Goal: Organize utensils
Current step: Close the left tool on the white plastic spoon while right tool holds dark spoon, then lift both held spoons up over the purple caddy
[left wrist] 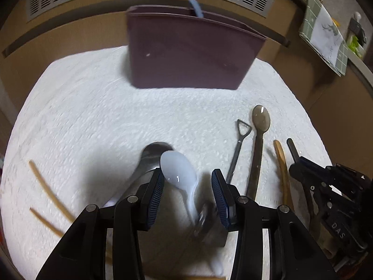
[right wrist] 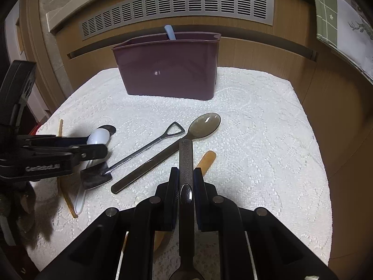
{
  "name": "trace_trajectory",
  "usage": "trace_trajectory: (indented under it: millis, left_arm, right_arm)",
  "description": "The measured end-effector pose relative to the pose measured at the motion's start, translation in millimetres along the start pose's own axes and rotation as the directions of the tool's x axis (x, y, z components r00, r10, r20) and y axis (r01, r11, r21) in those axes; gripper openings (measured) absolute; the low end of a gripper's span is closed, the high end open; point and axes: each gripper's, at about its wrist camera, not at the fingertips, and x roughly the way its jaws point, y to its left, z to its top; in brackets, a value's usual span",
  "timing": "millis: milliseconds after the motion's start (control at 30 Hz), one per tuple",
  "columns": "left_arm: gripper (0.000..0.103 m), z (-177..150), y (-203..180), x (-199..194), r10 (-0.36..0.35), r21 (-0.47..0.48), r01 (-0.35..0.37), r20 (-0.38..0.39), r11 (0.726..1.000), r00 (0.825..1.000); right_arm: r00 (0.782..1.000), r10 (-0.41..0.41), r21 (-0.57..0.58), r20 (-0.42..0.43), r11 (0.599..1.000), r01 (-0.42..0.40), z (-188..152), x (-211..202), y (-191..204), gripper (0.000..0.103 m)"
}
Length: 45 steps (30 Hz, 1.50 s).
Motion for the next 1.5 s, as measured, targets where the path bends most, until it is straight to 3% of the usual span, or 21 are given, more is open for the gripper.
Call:
trace_trajectory:
  millis: [233, 400, 800, 1067, 1367, 1400, 1500]
  left_arm:
    - [0.043, 11.1, -15.9, 15.3, 0.113, 0.151, -0.111, -0.003, 0.982, 0.994]
    - [0.043, 13.3, -4.9, 12.7, 0.15, 0.168, -0.147, -0.004, 0.975, 0.989]
    - [0.043, -1.0, 9.4, -2.8, 0.033, 0.032, -0.033, -0.011, 0.999, 0.999]
    - [0.043, 15.6, -11.1, 16.3, 0.139, 0.063, -0.137, -0.017, 0.989, 0.99]
    - [0.042, 13.0, -9.2, 14.1, 0.12, 0.04, -0.12, 0.003, 0.992, 0.993]
    - [0.035, 11.7, -6.7, 11.8, 0.114, 0.03, -0.114, 0.01, 0.993, 0.993]
    - [0.035, 5.7, 6.6, -2.3, 0.017, -0.051, -0.015, 0.032, 0.999, 0.999]
  right_arm:
    - [1.0, -0.011, 0.0, -0.006, 1.0, 0.011, -1.3, 1.4, -1.9, 0.012]
    - [1.0, -0.019, -0.01, 0.001, 1.0, 0.019, -2.0, -0.3, -1.9, 0.012]
    - [1.0, -0.012, -0.006, -0.005, 1.0, 0.012, 0.2, 2.8, -1.6, 0.012]
    - [1.0, -0.027, -0.013, 0.003, 1.0, 0.027, 0.1, 0.0, -2.3, 0.012]
    - [0.999, -0.035, -0.021, 0.024, 0.999, 0.035, 0.8, -3.5, -1.4, 0.012]
    - [0.999, -0.038, -0.019, 0.029, 0.999, 0.038, 1.3, -4.2, -1.5, 0.012]
    - [0.998, -0.037, -0.011, 0.053, 0.999, 0.037, 2.8, -8.7, -2.2, 0.012]
